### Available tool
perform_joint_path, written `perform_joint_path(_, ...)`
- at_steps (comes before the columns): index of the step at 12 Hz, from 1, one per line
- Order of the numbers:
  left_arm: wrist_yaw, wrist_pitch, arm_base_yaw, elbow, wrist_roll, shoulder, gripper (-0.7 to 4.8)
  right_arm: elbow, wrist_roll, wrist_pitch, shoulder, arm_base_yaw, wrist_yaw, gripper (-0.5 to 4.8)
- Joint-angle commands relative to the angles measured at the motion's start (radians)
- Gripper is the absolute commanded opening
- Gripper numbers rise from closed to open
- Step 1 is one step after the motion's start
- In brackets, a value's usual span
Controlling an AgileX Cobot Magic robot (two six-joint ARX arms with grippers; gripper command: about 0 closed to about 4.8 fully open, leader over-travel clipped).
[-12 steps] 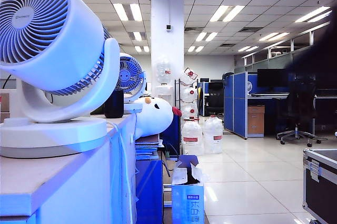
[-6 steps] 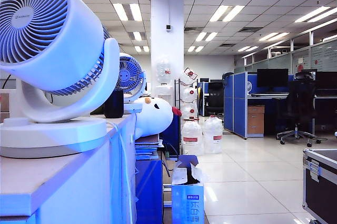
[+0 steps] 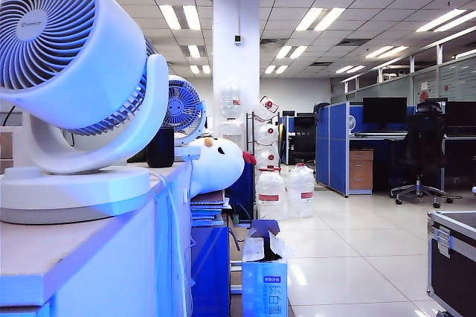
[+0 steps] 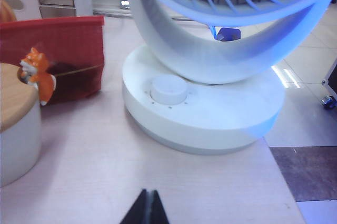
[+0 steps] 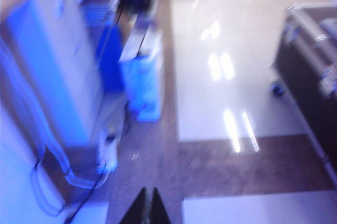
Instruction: Open the drawer, place the cleaning sponge inside, then close the drawer.
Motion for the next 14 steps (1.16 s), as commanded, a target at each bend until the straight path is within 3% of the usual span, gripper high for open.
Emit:
perform_joint_path(1, -0.004, -0.013, 0.0, -0.007, 0.004, -0.003, -0.04, -0.007, -0.001, -0.006, 0.004, -0.071, -0.06, -0.05)
perform_joint_path(5, -0.002, -0.012, 0.0, -0.007, 0.004, -0.003, -0.04, -0.007, -0.053, -0.005, 0.004, -0.072, -0.06, -0.05)
perform_joint_path(11, -0.003, -0.013, 0.0, -0.007, 0.004, -0.003, -0.04, -0.007, 0.002, -0.006, 0.004, -0.063, -0.104, -0.05)
perform_joint_path(14, -0.002, -0.013, 0.0, -0.007, 0.004, -0.003, -0.04, -0.007, -0.005, -0.006, 0.004, 0.029, -0.055, -0.05)
